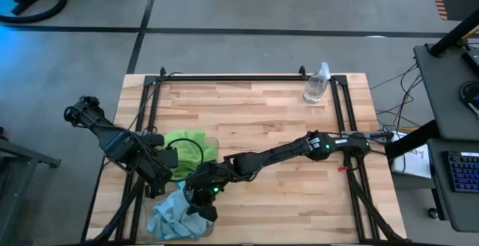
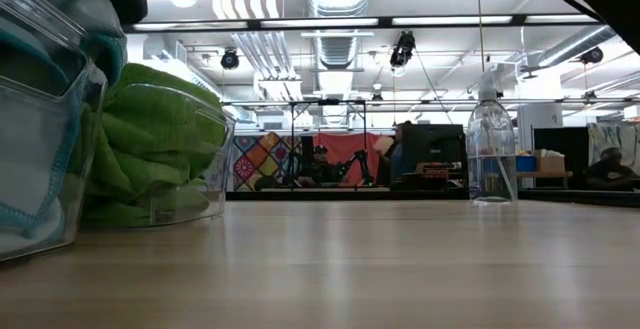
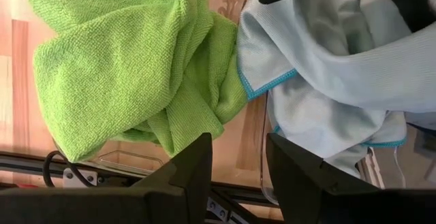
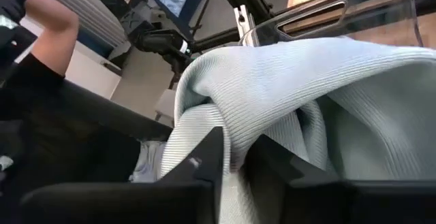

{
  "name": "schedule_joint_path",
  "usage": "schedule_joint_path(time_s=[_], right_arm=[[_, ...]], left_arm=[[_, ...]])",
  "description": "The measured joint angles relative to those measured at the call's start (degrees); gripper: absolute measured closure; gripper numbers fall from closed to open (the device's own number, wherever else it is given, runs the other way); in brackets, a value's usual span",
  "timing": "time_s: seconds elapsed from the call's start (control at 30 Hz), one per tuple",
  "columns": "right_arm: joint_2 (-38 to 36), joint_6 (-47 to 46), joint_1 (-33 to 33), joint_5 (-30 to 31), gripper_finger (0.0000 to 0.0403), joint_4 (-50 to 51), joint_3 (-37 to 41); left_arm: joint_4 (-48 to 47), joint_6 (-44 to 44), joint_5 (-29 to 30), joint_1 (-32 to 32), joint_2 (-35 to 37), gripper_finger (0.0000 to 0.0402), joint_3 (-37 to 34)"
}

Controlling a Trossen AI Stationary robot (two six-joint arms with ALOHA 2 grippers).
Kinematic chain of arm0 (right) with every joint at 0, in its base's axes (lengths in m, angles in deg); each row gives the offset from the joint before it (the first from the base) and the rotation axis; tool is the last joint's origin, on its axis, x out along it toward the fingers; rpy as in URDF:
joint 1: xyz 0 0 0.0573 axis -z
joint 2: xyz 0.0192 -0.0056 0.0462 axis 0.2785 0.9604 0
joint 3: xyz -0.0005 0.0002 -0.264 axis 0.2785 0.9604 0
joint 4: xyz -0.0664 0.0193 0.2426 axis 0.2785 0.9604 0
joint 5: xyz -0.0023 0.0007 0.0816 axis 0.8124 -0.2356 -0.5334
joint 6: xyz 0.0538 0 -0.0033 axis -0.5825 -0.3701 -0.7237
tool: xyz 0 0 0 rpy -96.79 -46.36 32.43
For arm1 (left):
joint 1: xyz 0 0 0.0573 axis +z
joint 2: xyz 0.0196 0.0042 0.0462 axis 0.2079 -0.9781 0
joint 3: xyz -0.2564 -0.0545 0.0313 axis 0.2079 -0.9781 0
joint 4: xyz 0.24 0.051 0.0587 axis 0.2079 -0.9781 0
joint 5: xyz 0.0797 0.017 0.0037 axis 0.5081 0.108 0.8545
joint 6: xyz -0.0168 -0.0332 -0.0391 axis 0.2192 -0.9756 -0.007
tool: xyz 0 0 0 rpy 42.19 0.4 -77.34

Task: Sort microfiber towel by color & place in baskets
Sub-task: Put the blue microfiber cloth into the bottom transparent bin, then return to Home Position

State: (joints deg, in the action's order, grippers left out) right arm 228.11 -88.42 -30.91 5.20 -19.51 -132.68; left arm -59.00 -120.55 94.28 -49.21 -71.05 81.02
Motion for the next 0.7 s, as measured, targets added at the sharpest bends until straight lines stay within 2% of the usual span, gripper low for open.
schedule_joint_path(time_s=[0.2, 0.37, 0.57, 0.7], right_arm=[[-0.3, -0.5, 0.0, 0.0, 0.0291, 0.4, 0.0], [-2.6, -0.5, 0.5, 0.0, 0.0254, 1.5, 0.0], [-7.0, 1.9, 0.7, 0.0, 0.0242, 8.6, 0.0], [-10.3, 8.8, 0.6, -0.1, 0.0249, 20.5, 0.0]], left_arm=[[0.0, 0.0, 0.0, 0.0, 0.0, 0.0278, 0.0], [0.0, 0.0, 0.0, 0.0, 0.0, 0.0278, 0.0], [0.0, 0.0, 0.0, -0.1, 0.0, 0.0278, 0.0], [0.0, 1.0, 0.0, -0.2, 0.0, 0.0278, 0.0]])
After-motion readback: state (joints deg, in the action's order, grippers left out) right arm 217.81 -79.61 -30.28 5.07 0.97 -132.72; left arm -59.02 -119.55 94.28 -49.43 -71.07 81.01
